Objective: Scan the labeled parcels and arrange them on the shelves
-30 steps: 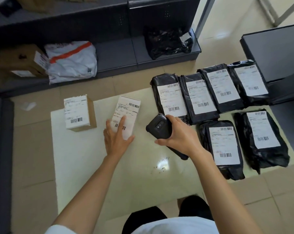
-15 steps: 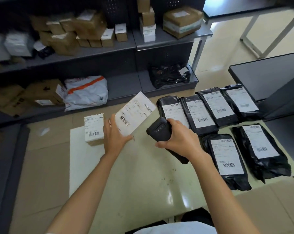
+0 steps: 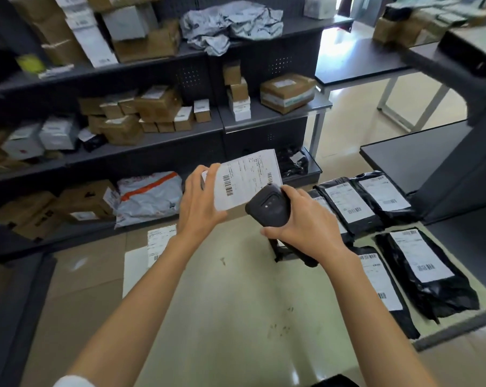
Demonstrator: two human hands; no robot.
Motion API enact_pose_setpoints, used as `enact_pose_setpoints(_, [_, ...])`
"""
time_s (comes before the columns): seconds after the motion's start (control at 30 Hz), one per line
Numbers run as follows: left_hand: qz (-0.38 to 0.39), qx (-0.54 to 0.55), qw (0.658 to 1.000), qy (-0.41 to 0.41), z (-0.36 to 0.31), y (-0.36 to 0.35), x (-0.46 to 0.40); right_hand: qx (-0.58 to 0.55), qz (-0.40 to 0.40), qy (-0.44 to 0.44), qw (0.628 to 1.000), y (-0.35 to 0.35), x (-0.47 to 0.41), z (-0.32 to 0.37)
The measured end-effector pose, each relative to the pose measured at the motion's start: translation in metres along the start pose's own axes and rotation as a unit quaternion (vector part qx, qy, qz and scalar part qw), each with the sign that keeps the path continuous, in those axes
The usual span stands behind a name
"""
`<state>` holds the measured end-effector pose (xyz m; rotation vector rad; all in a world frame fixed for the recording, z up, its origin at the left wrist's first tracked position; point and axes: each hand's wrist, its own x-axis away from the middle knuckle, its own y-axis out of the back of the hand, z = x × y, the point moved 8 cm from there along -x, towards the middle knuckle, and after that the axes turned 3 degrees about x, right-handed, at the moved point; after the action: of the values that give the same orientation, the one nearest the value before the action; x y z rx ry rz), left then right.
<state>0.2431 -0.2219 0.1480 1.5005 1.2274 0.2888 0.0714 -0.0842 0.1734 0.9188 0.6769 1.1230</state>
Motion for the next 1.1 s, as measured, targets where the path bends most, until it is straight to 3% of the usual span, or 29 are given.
enact_pose_setpoints(0.7, [0.062, 0.001, 0.998, -0.029, -0.044, -0.037, 0.0, 0.04, 0.028, -0.073, 0.996, 0.001, 0.039, -0.064])
enact_pose_setpoints(1.1, [0.141, 0.031, 0.981, -0.13, -0.187, -0.09, 0.017, -0.008, -0.018, -0.168, 0.986, 0.051, 0.11, -0.168])
